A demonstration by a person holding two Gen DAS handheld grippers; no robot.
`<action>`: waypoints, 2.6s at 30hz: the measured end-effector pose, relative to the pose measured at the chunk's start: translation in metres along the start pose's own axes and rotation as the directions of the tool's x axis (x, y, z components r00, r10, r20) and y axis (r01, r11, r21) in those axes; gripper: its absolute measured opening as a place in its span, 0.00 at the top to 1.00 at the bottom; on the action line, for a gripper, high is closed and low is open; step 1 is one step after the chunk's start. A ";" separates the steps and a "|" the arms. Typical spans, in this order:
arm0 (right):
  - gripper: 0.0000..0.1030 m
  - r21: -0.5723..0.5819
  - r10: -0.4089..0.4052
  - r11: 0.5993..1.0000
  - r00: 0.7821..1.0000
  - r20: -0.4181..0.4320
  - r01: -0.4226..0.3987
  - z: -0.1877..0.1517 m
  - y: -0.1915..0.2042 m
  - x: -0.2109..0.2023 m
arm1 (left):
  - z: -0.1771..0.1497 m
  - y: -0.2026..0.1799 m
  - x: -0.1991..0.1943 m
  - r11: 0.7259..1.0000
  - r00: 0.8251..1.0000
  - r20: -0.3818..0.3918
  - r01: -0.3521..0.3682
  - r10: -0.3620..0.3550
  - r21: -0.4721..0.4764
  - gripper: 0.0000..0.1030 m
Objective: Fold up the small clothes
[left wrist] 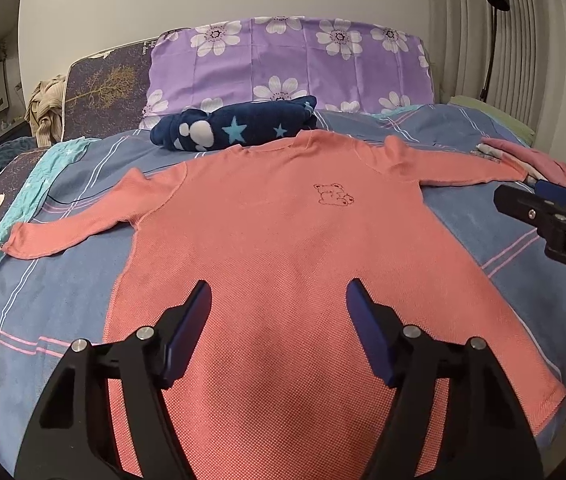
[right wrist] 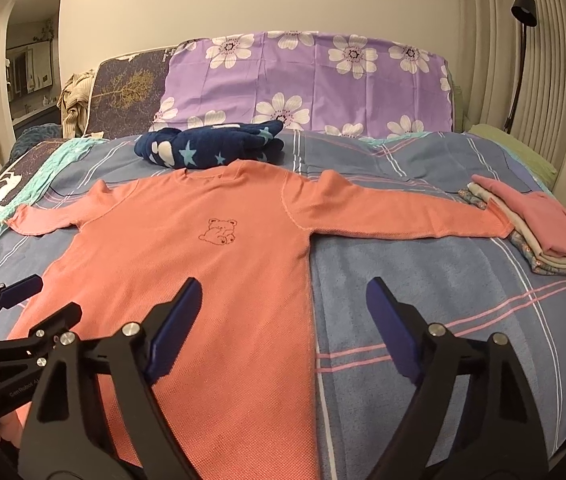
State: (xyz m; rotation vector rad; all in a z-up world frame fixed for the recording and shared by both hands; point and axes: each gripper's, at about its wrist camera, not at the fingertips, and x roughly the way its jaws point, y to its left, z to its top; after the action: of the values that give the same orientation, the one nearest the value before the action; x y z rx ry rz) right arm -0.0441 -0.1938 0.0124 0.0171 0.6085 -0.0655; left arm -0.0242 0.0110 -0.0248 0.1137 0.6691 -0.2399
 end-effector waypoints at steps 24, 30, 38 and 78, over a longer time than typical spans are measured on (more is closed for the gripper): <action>0.42 0.075 0.042 0.997 0.990 -0.131 -0.032 -0.007 -0.039 0.050 | -0.013 0.305 0.070 0.652 0.984 -0.141 -0.175 0.105 -0.738 0.48; 0.39 0.092 -0.001 0.996 0.988 -0.155 0.016 -0.003 -0.049 0.068 | -0.025 0.405 0.110 0.430 0.963 -0.208 -0.262 0.170 -0.864 0.48; 0.38 0.100 -0.038 0.993 0.983 -0.181 0.056 0.001 -0.056 0.090 | -0.012 0.462 0.137 0.318 0.958 -0.177 -0.245 0.227 -0.916 0.48; 0.52 0.203 0.495 0.869 0.801 -0.335 -0.452 0.094 0.034 0.228 | 0.062 0.143 0.144 0.950 0.937 -0.167 -0.313 0.306 -0.016 0.40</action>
State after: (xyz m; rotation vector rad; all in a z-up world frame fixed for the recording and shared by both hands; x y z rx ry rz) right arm 0.1989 -0.1759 -0.0409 0.3010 0.9735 0.4049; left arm 0.1591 0.1120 -0.0631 0.1978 0.8075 0.0890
